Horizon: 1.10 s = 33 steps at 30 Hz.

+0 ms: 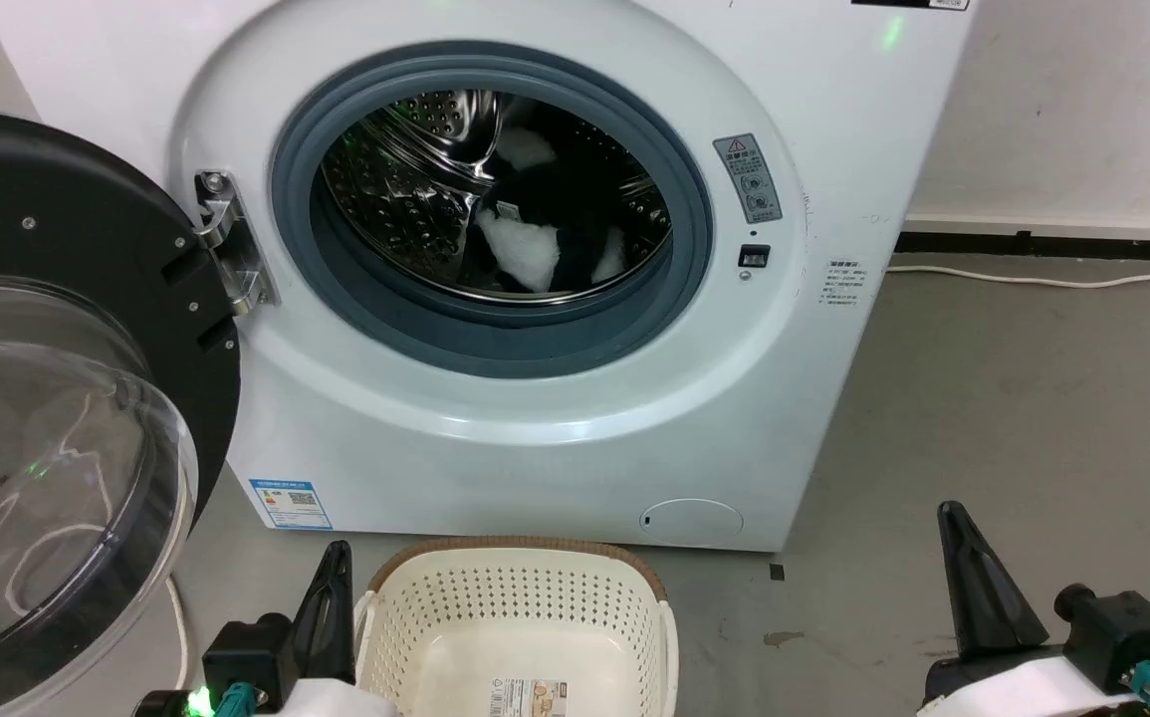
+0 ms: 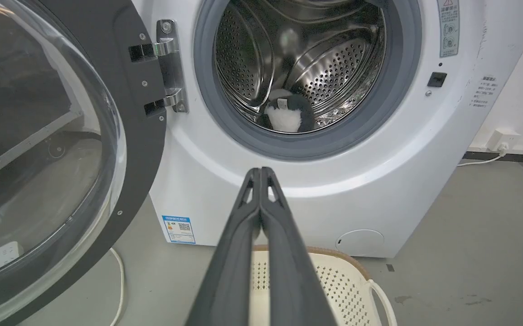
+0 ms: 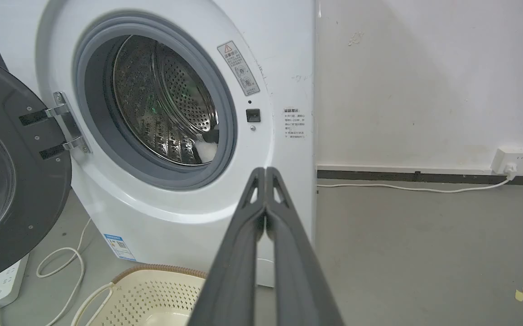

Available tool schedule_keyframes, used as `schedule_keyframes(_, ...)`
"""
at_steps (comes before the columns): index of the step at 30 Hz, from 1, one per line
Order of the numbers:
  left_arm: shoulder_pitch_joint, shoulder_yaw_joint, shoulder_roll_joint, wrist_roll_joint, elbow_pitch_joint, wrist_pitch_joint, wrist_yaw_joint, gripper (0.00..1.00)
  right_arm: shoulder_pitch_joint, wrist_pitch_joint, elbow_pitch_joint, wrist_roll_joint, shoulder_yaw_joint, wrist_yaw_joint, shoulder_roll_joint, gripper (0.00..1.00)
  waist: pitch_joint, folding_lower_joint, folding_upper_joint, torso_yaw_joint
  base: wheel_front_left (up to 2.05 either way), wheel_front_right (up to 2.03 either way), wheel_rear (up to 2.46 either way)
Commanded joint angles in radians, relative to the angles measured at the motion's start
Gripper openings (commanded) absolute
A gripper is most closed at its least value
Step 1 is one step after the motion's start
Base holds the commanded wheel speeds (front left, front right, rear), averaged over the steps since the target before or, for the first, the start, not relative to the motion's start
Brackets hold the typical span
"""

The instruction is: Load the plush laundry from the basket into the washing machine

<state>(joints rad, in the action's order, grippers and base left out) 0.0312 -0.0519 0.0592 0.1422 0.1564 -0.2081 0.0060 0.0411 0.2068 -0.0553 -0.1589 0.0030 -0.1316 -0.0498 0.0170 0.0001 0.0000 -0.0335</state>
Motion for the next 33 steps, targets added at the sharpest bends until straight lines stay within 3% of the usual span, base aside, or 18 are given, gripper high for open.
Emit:
schedule_keyframes(1, -0.006, 0.003, 0.0, -0.009, -0.009, 0.007, -0.001, 0.0, -0.007, -0.005, 0.006, 0.007, -0.001, 0.0, 0.0, 0.0, 0.0, 0.0, 0.0, 0.0, 0.0, 0.0, 0.0)
schedule_keyframes(33, -0.014, 0.019, -0.003, -0.053, -0.057, 0.072, -0.003, 0.0, -0.018, -0.07, 0.022, 0.056, -0.002, 0.0, 0.0, 0.0, -0.006, 0.0, 0.0, 0.011, 0.0, 0.0, 0.0)
